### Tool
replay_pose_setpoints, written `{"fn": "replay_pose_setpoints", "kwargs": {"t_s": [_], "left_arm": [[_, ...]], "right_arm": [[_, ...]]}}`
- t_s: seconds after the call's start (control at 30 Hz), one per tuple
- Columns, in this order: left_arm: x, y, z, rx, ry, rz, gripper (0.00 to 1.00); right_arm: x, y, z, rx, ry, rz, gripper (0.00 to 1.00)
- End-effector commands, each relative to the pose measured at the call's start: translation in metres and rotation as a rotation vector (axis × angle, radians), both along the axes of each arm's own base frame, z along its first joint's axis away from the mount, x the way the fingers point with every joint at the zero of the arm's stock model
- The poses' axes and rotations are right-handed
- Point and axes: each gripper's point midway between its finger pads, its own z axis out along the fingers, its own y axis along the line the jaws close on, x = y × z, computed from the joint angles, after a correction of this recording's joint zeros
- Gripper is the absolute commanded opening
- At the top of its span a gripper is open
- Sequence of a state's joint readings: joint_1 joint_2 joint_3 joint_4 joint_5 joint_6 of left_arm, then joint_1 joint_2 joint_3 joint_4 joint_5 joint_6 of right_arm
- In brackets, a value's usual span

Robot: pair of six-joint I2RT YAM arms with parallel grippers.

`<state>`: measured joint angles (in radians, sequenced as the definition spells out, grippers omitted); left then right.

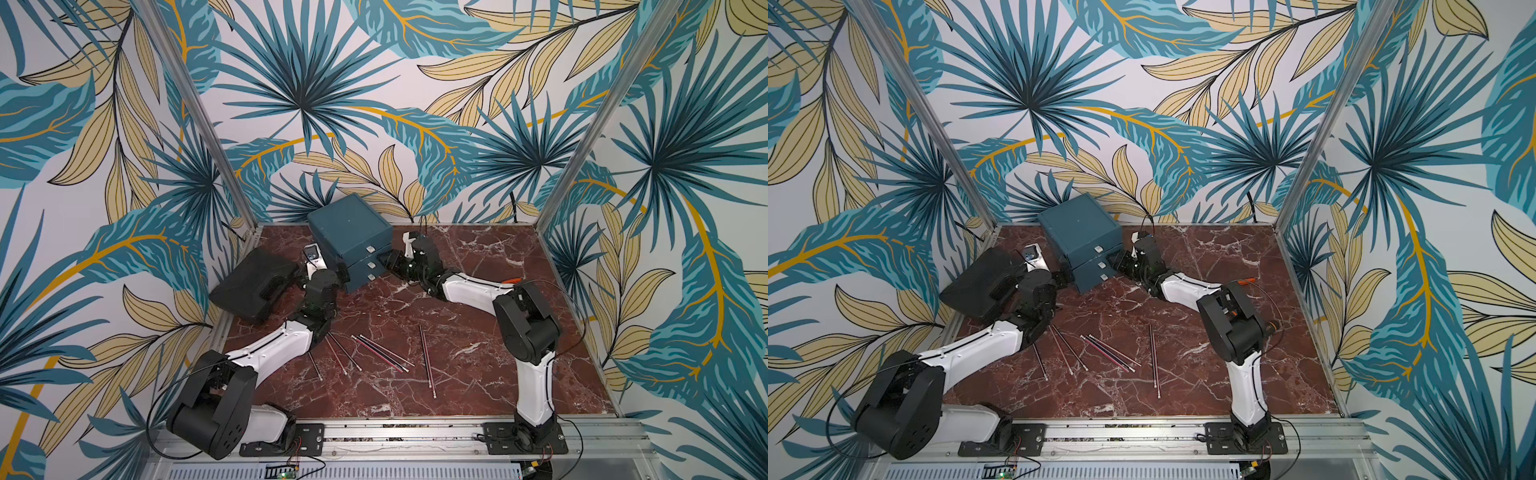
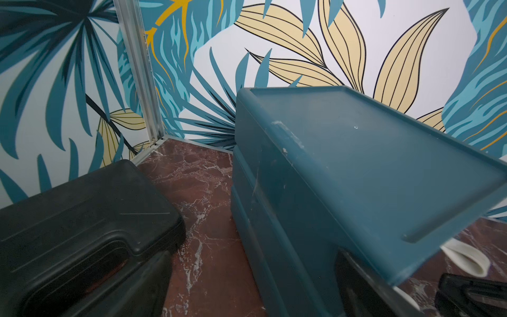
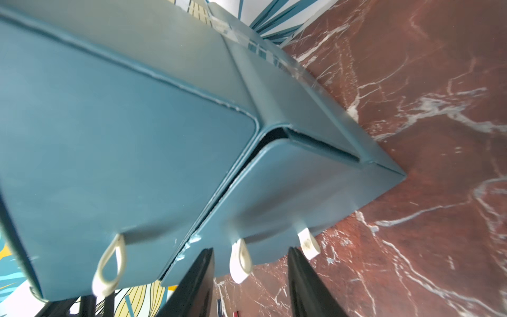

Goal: Please place the pencils in the drawer according to their color
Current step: Close the drawer in the storage box, then open the drawer in the storage box.

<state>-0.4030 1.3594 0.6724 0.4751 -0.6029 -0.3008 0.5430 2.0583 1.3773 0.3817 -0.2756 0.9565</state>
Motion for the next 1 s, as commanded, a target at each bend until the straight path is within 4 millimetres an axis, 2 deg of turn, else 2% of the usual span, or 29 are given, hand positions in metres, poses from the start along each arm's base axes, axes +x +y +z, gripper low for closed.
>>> {"fn": "replay_pose_setpoints", "kwargs": {"t_s": [0.0,0.3,0.67,0.97], "left_arm": [[-0.004,0.001,0.013,-0.03,-0.045,-0.005,1.0],[-0.013,0.003,0.012,-0.049,-0.034,-0.015,1.0],[-0.022,0.004,0.009,-0.065,-0.02,-0.03,1.0],[-0.026,0.004,0.01,-0.066,-0.019,-0.041,1.0]], "right_arm": [[-0.001,0.007,-0.011,0.043,0.009,0.019,0.47],[-0.011,0.021,-0.022,0.044,0.028,0.052,0.43],[-0.011,0.032,-0.027,0.069,0.042,0.069,0.37],[-0.009,0.036,-0.029,0.075,0.043,0.075,0.18]]}}
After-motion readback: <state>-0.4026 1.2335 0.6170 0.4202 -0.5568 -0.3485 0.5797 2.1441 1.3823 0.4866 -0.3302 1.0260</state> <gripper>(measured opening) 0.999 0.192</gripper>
